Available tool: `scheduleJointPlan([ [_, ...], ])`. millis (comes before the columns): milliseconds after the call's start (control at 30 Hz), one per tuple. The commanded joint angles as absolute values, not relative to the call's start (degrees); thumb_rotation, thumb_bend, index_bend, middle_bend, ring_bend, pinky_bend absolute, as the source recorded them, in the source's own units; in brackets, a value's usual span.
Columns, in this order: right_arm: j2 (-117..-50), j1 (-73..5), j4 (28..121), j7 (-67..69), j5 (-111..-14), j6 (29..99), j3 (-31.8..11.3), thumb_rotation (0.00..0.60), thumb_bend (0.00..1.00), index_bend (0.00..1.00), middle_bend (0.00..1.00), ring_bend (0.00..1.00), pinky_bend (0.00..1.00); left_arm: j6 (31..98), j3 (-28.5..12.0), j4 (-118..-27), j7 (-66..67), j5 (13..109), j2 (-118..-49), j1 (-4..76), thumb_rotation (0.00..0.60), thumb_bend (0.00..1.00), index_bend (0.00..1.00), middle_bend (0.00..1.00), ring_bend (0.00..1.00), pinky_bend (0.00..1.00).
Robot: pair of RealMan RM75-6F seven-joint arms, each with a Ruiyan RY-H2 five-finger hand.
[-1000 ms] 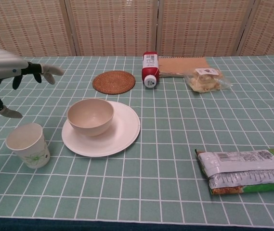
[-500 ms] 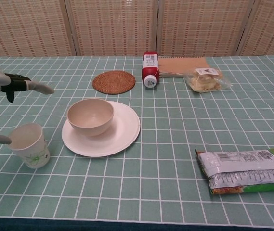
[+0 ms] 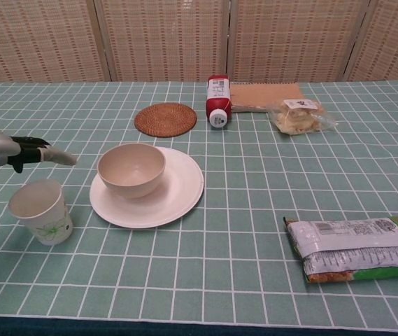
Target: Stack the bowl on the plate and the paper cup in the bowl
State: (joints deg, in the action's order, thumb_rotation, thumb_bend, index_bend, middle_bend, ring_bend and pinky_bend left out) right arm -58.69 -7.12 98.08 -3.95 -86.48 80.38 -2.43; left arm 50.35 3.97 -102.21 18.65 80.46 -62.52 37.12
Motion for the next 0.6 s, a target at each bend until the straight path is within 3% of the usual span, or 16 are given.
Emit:
scheduleJointPlan([
  [33, -58.71, -7.11, 98.09, -3.92, -86.45, 80.33, -2.4, 0.6, 0.25, 0.12, 0.12, 0.04, 0.12, 49.72, 3.97, -101.33, 19.06, 80.1, -63.41, 37.21, 0.6, 0.15, 0.03, 0.0, 0.05, 0.29],
  [233, -58.66, -7.09, 98.18, -4.0, -86.36, 80.35, -2.42, 0.6, 0.25, 0.12, 0.12, 0.04, 0.12, 49.38, 3.55, -98.71, 19.54, 79.52, -66.08, 37.23, 0.6, 0.15, 0.08, 0.0, 0.06, 0.3],
  [600, -58.37, -6.92, 98.69, -4.46, -86.13, 80.54, -2.45, 0.6, 0.25, 0.12, 0.12, 0.04, 0.12, 49.76, 3.08, -95.38, 17.27, 80.85, -69.36, 37.15, 0.6, 0.15, 0.22, 0.04, 0.2, 0.46],
])
